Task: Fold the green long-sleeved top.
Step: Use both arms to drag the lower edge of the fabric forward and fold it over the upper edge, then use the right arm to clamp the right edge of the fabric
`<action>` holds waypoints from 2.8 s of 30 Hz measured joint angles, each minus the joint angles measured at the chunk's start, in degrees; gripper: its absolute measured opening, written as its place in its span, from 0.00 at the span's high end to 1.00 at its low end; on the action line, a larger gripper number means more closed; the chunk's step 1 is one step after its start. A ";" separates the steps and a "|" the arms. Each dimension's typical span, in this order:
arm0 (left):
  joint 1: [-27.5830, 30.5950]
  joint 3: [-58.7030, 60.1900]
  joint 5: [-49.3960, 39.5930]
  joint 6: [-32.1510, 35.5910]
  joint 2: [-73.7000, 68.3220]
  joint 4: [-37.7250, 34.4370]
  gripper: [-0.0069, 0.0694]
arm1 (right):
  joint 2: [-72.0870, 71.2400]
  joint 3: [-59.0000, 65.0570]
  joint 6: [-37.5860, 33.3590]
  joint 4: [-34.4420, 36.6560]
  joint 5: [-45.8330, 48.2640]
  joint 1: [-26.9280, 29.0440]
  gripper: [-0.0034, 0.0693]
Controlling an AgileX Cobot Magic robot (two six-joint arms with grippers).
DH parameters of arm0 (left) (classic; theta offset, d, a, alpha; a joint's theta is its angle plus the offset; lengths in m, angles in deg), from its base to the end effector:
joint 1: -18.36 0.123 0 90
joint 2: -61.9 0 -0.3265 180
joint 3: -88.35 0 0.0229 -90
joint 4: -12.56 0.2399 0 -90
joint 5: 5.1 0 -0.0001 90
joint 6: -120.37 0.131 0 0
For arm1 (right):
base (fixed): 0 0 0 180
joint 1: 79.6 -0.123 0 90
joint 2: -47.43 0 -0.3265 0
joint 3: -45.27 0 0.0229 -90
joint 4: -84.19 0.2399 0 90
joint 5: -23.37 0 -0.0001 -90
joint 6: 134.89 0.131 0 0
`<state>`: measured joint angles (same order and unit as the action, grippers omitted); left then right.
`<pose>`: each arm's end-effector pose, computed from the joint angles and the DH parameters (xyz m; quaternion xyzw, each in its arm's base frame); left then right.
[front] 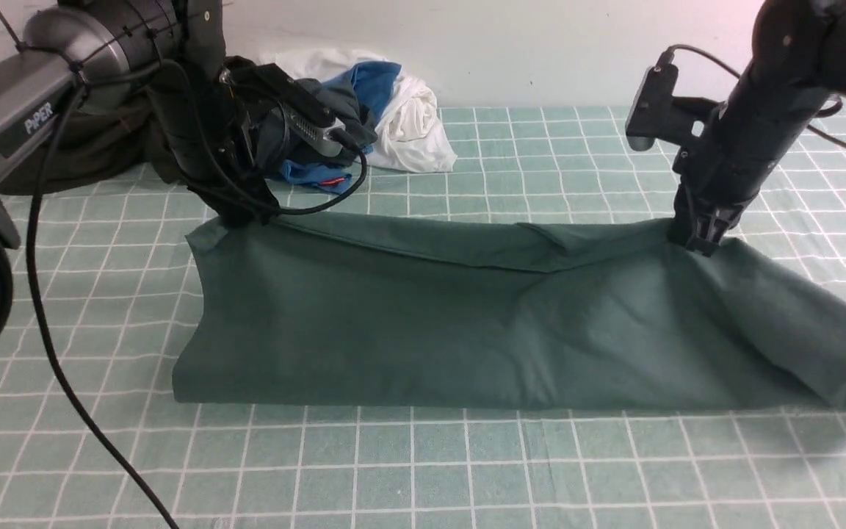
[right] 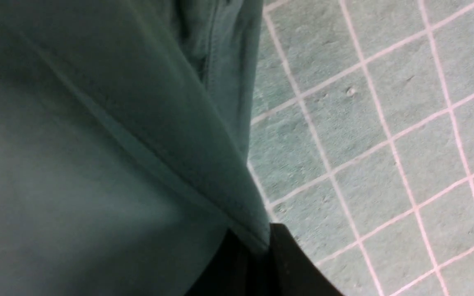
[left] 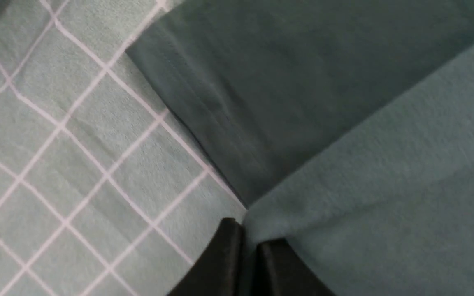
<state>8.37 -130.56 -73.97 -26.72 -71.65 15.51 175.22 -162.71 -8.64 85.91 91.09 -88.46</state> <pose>0.4965 -0.0811 0.2376 0.3671 0.9187 0.0531 0.1355 0.4624 0.0758 0.2348 -0.5129 0.8514 -0.0281 0.1059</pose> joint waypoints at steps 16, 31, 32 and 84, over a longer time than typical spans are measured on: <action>1.42 -2.44 8.09 -0.99 -6.90 -2.41 0.68 | 6.33 -4.05 18.96 0.11 -9.70 1.69 0.67; 1.70 -13.70 -1.49 -15.43 -6.94 -2.95 0.42 | 10.50 -9.06 21.36 16.59 2.66 -7.31 0.57; 1.70 -13.71 -1.73 -14.95 -6.94 -4.12 0.46 | 11.80 -9.06 21.24 16.26 1.97 -8.62 0.59; -4.24 30.88 5.79 -12.49 9.19 -5.50 0.91 | -14.07 38.74 52.95 -10.58 -17.95 16.79 0.62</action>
<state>4.13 -99.68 -68.18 -39.21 -62.47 10.01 161.15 -123.97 44.31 75.33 73.14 -71.66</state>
